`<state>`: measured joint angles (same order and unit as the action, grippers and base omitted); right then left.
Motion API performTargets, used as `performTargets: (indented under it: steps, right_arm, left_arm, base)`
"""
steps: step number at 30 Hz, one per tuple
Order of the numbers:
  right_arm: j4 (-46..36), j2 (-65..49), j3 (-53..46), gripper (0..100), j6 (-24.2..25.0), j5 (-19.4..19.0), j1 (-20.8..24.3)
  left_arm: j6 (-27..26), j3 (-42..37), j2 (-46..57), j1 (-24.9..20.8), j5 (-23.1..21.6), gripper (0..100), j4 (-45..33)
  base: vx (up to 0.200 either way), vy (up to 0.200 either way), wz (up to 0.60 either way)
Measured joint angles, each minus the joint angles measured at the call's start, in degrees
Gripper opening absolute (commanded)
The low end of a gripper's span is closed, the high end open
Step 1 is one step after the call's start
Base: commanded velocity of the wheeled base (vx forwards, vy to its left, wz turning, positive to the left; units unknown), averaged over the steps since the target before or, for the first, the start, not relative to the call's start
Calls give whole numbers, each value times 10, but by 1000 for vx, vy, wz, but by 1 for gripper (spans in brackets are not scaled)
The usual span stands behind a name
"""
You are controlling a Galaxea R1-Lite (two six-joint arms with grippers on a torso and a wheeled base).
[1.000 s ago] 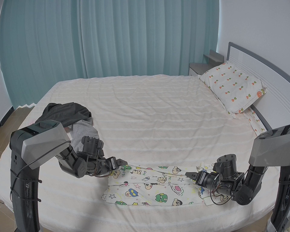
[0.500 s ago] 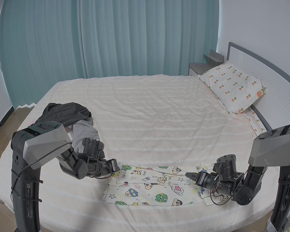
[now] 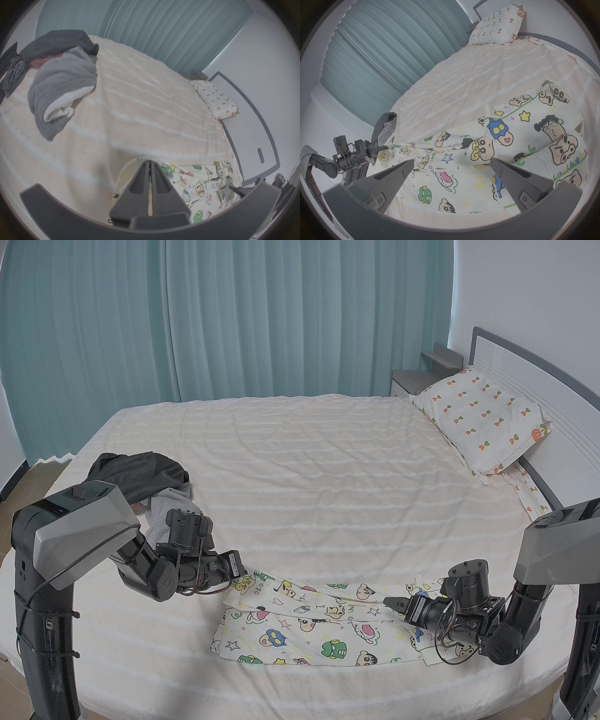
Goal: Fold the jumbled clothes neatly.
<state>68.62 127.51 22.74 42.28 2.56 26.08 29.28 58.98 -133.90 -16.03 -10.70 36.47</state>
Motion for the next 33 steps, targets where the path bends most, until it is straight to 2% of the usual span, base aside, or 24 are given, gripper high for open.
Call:
performTargets:
  steps: [31, 32, 33]
  right_arm:
    - [0, 2, 0, 100, 0, 0, -1]
    - [0, 2, 0, 100, 0, 0, -1]
    - [0, 2, 0, 100, 0, 0, -1]
  left_arm:
    - [2, 40, -25, 0, 2, 0, -9]
    - [2, 40, -27, 0, 2, 100, -9]
    - [2, 41, -30, 0, 2, 100, -9]
  base:
    - [0, 0, 0]
    - [0, 0, 0]
    - [0, 0, 0]
